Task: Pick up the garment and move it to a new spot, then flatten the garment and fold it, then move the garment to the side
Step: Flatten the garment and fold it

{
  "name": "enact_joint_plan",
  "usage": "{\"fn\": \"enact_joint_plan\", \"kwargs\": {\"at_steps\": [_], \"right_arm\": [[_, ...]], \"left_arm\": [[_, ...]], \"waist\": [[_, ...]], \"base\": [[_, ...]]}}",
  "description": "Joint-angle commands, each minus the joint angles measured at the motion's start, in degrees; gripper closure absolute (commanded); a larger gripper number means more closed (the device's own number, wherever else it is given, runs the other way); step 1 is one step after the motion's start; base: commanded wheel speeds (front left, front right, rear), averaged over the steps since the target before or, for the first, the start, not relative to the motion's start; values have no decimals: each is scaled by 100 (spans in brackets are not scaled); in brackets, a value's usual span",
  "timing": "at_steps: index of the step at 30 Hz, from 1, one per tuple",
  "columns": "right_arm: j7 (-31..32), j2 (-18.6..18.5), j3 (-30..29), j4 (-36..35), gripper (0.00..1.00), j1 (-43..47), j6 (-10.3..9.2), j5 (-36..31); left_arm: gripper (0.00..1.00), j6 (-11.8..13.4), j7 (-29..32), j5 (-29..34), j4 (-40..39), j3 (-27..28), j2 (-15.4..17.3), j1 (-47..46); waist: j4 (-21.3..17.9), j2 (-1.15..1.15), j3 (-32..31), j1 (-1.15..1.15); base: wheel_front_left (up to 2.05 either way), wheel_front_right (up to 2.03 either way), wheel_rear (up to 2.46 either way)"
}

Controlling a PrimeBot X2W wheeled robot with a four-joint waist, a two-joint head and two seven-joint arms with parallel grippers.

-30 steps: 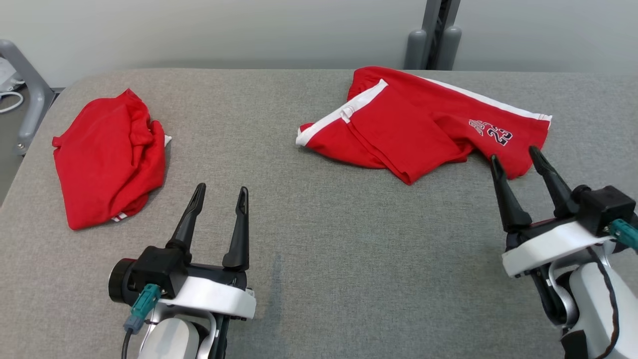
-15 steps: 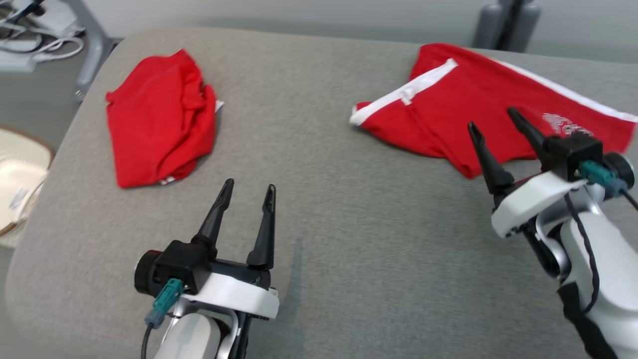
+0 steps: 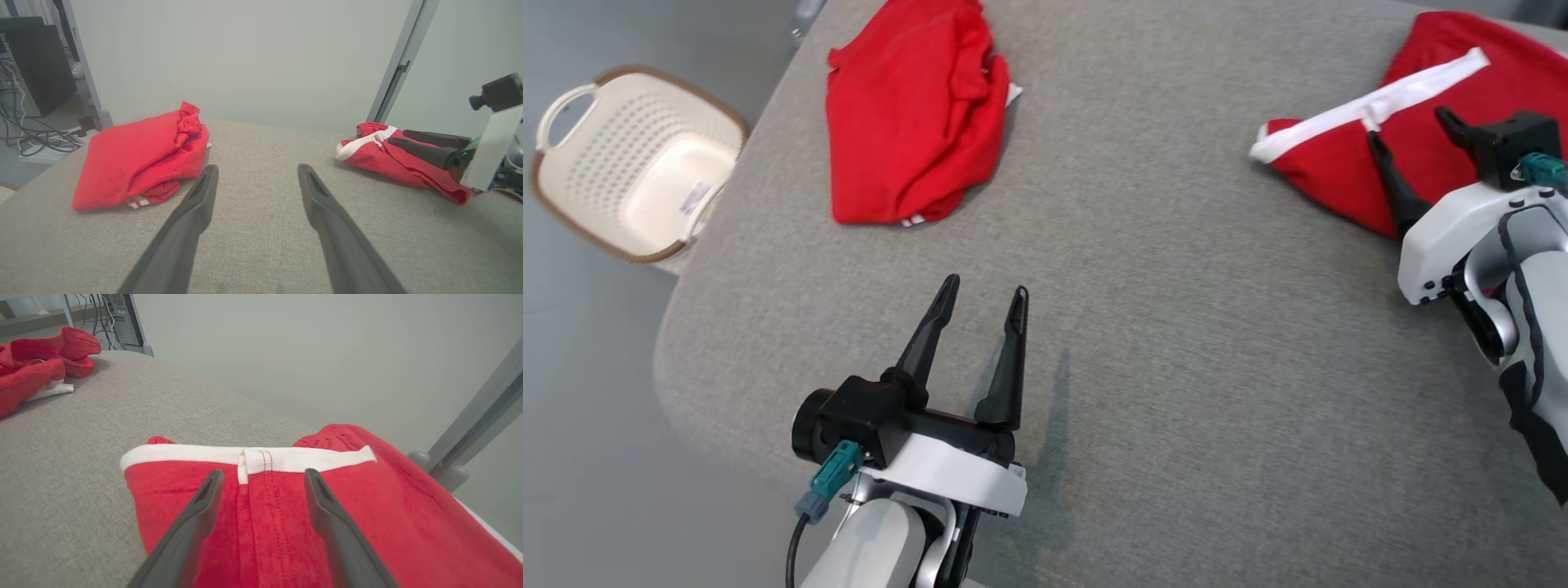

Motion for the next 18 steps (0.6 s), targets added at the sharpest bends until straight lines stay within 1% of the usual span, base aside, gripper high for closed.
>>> {"fn": "enact_joint_plan", "kwargs": {"at_steps": [1,6,13,14,15,16,18], "right_arm": [[-87,-43,-5,158,0,-121,-2,-62],[-296,-16,-1,614,0,-345,-2,-140],[-527,9,-159,1107,0,-609,-2,-303],[-549,37,-181,1176,51,-641,-2,-318],[-569,56,-208,1230,89,-674,-2,-335],[-596,72,-226,1271,100,-703,-2,-355],[-683,137,-242,1389,100,-757,-2,-361]], "left_arm": [[0,46,-13,-42,-30,-39,14,-90],[0,105,-13,-112,-75,-116,15,-125],[0,171,-13,-183,-113,-194,16,-149],[0,177,-13,-189,-111,-202,17,-147],[0,182,-13,-187,-105,-208,17,-149],[0,180,-13,-186,-99,-212,17,-152],[0,186,-13,-166,-69,-188,17,-151]], "waist": [[212,0,171,0],[318,0,240,0],[371,0,322,0],[368,0,327,0],[365,0,330,0],[358,0,330,0],[298,0,308,0]], "base": [[0,0,0],[0,0,0],[0,0,0],[0,0,0],[0,0,0],[0,0,0],[0,0,0]]}}
